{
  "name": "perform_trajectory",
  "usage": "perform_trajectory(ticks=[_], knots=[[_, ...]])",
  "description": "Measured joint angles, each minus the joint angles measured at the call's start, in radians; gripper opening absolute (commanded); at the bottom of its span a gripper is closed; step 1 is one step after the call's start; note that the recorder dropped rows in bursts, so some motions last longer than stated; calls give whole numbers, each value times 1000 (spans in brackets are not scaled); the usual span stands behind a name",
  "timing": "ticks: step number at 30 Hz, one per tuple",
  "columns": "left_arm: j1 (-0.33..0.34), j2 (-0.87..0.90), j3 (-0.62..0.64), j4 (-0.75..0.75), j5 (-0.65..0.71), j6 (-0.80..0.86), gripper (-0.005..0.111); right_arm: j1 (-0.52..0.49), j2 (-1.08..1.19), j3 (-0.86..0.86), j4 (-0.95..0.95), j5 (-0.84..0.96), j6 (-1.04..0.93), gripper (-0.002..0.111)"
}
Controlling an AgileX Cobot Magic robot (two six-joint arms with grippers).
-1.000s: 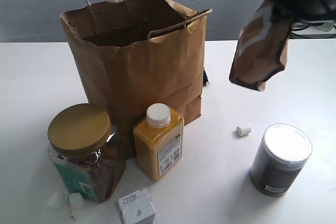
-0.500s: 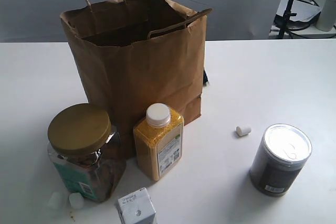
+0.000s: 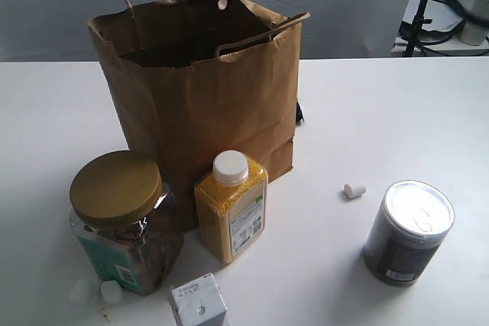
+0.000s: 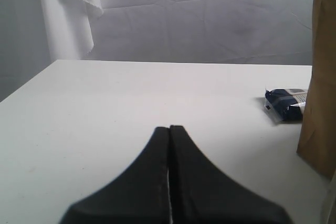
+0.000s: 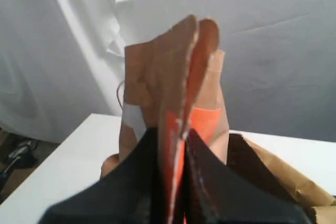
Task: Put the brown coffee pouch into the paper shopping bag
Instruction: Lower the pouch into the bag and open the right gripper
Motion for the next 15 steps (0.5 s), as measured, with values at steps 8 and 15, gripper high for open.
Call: perform_trajectory(ticks=[8, 15], knots=[[0, 0, 0, 0, 0, 0, 0, 2, 111, 0, 0, 0, 0, 0], [0, 0, 0, 0, 0, 0, 0, 2, 134, 0, 10, 0, 0, 27]])
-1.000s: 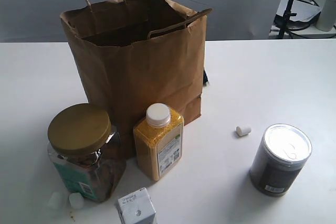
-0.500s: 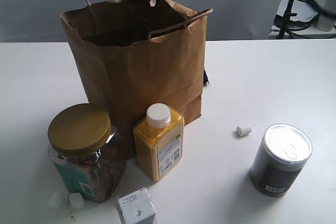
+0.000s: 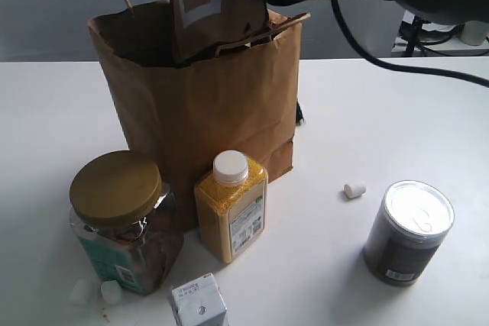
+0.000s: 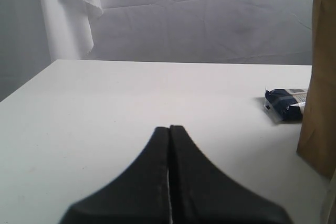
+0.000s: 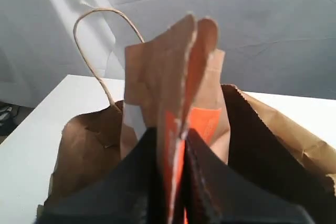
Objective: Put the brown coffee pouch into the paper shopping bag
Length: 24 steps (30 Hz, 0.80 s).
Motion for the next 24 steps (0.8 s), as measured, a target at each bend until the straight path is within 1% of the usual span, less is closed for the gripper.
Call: perform_trajectory(ticks=[2, 4, 6, 8, 9, 11, 12, 14, 16, 18, 20, 24], knots=[[0, 0, 0, 0, 0, 0, 0, 0, 0, 0, 10, -6, 0, 40], [0, 0, 0, 0, 0, 0, 0, 0, -2, 0, 13, -19, 0, 50], [0, 0, 0, 0, 0, 0, 0, 0, -4, 0, 13, -28, 0, 54], [0, 0, 0, 0, 0, 0, 0, 0, -4, 0, 15, -30, 0, 54], [0, 0, 0, 0, 0, 0, 0, 0, -8, 0, 17, -30, 0, 52], [0, 0, 0, 0, 0, 0, 0, 5, -32, 0, 21, -48, -8, 39], [0, 0, 0, 0, 0, 0, 0, 9, -46, 0, 21, -60, -15, 22], [0, 0, 0, 0, 0, 0, 0, 24, -95, 0, 21, -76, -65, 0], [0, 0, 0, 0, 0, 0, 0, 31, -146, -1, -11, -52, -120, 0], [0, 0, 0, 0, 0, 0, 0, 31, -188, -1, -139, 77, -123, 0], [0, 0, 0, 0, 0, 0, 0, 31, -210, -1, -218, 190, -104, 0], [0, 0, 0, 0, 0, 0, 0, 31, -293, 26, -294, 274, -89, 0]])
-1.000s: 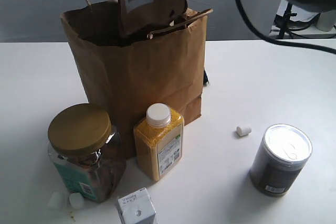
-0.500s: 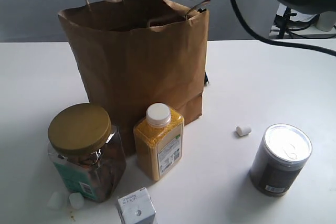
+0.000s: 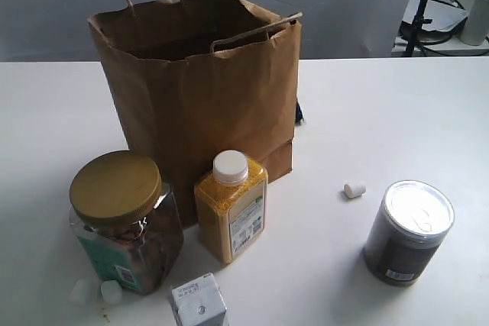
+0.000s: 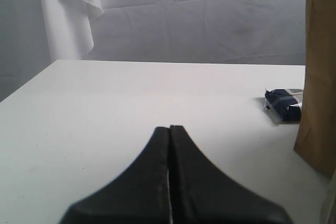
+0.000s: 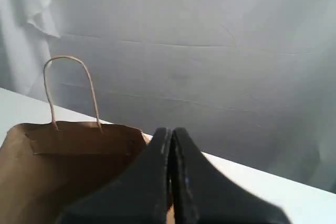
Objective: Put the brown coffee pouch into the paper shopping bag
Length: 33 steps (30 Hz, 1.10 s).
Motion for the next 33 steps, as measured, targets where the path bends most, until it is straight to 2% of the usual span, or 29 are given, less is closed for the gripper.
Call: perform_trajectory(ticks=[4, 7, 10, 14, 19, 25, 28, 31, 33], knots=[[0, 0, 0, 0, 0, 0, 0, 0, -98, 78, -131, 81, 101, 0], [0, 0, 0, 0, 0, 0, 0, 0, -190, 185, -232, 122, 261, 0], [0, 0, 0, 0, 0, 0, 0, -20, -279, 321, -224, 105, 311, 0], [0, 0, 0, 0, 0, 0, 0, -143, -348, 460, 3, 11, 146, 0], [0, 0, 0, 0, 0, 0, 0, -332, -406, 675, 326, -246, -162, 0], [0, 0, 0, 0, 0, 0, 0, -487, -417, 896, 573, -480, -294, 0], [0, 0, 0, 0, 0, 0, 0, -532, -428, 985, 646, -615, -397, 0], [0, 0, 0, 0, 0, 0, 0, -538, -469, 1100, 720, -783, -563, 0], [0, 0, 0, 0, 0, 0, 0, -538, -510, 1160, 750, -833, -624, 0]])
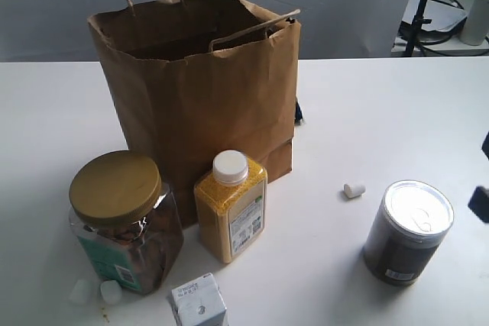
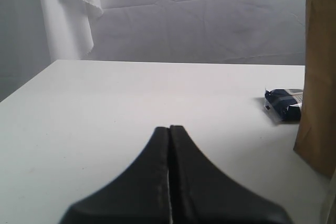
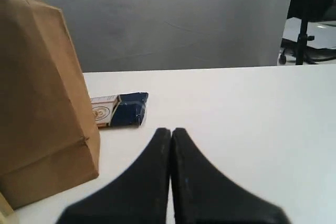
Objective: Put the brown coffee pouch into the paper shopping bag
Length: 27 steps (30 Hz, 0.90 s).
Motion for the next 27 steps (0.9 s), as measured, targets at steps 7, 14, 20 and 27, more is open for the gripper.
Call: perform_trajectory(ticks=[7, 14, 20, 27], knots=[[0, 0, 0, 0, 0, 0, 0, -57, -186, 136, 29, -35, -64, 0], [0, 0, 0, 0, 0, 0, 0, -137, -417, 141, 24, 35, -66, 0], [0, 0, 0, 0, 0, 0, 0, -146, -577, 142, 10, 156, -66, 0], [0, 0, 0, 0, 0, 0, 0, -148, -745, 145, -2, 298, -93, 0]])
